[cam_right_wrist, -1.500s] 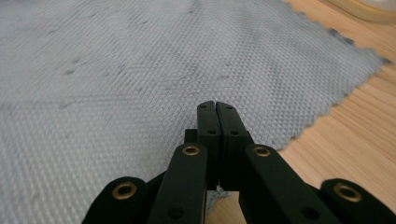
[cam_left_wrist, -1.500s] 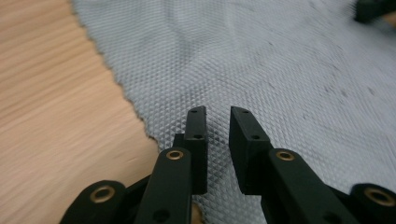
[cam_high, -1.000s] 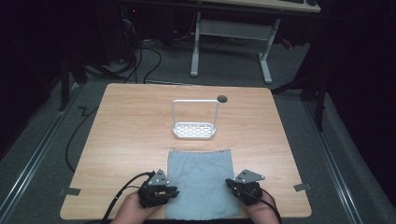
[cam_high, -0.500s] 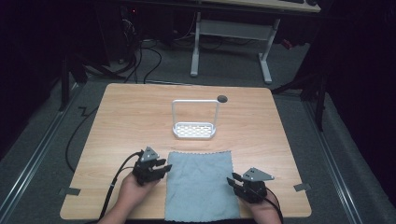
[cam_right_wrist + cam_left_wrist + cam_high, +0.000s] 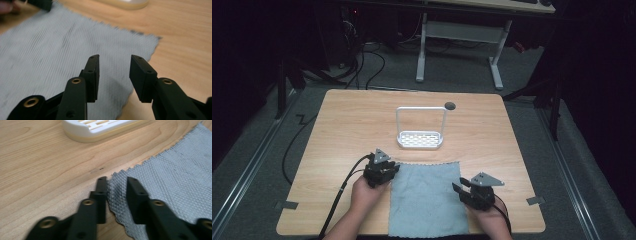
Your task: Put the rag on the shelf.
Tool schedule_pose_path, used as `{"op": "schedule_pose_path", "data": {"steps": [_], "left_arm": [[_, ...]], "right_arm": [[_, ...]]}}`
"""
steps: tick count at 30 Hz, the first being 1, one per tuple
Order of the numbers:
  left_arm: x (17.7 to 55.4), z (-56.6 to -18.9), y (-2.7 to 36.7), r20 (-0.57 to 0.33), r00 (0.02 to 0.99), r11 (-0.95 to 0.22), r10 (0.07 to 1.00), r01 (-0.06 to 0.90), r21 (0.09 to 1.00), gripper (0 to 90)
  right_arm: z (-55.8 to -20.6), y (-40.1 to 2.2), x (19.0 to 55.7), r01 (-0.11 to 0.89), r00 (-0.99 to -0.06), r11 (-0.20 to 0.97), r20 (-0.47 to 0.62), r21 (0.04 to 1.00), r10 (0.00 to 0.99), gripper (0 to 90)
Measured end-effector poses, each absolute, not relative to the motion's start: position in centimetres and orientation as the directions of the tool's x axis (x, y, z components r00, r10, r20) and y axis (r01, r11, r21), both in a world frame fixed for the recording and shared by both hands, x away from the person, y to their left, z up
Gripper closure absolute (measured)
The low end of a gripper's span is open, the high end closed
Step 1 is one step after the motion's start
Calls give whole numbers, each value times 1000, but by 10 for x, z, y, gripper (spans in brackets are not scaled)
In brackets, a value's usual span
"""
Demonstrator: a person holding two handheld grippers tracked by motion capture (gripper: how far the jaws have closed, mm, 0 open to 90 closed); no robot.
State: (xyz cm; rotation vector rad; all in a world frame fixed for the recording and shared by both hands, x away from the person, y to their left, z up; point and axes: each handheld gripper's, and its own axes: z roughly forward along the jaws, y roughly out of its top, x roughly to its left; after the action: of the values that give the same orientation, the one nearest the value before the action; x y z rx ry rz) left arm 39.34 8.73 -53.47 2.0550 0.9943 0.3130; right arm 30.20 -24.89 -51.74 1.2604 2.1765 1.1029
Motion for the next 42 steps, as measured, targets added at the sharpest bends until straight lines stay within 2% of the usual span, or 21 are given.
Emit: {"op": "schedule_pose_path", "data": {"steps": [1,3,8,12,14,19,23,34,42], "left_arm": [[393,-535,87,-118,658,-359,743,542,760,820],[393,-535,87,-120,666,-363,736,539,760,870],[394,-535,89,-136,669,-360,730,546,757,887],[394,-535,91,-149,666,-350,731,552,757,888],[394,-535,91,-150,666,-350,730,553,756,888],[394,-535,91,-152,666,-349,730,555,755,889],[395,-536,93,-175,663,-336,728,568,751,891],[388,-531,100,-199,662,-283,723,547,788,892],[373,-515,108,-175,677,-255,715,486,836,892]], "right_arm": [[-517,-249,302,545,-518,285,49,789,854,597],[-512,-247,330,570,-467,244,65,784,882,564],[-523,-242,369,619,-396,242,31,747,918,552],[-530,-235,379,630,-384,262,0,731,923,519],[-530,-233,380,630,-377,262,-7,731,926,558],[-529,-229,375,621,-411,294,-18,727,912,750],[-531,-231,371,614,-435,279,22,739,900,882],[-521,-235,362,562,-461,252,45,788,886,890],[-512,-229,351,508,-482,245,37,825,875,890]]}}
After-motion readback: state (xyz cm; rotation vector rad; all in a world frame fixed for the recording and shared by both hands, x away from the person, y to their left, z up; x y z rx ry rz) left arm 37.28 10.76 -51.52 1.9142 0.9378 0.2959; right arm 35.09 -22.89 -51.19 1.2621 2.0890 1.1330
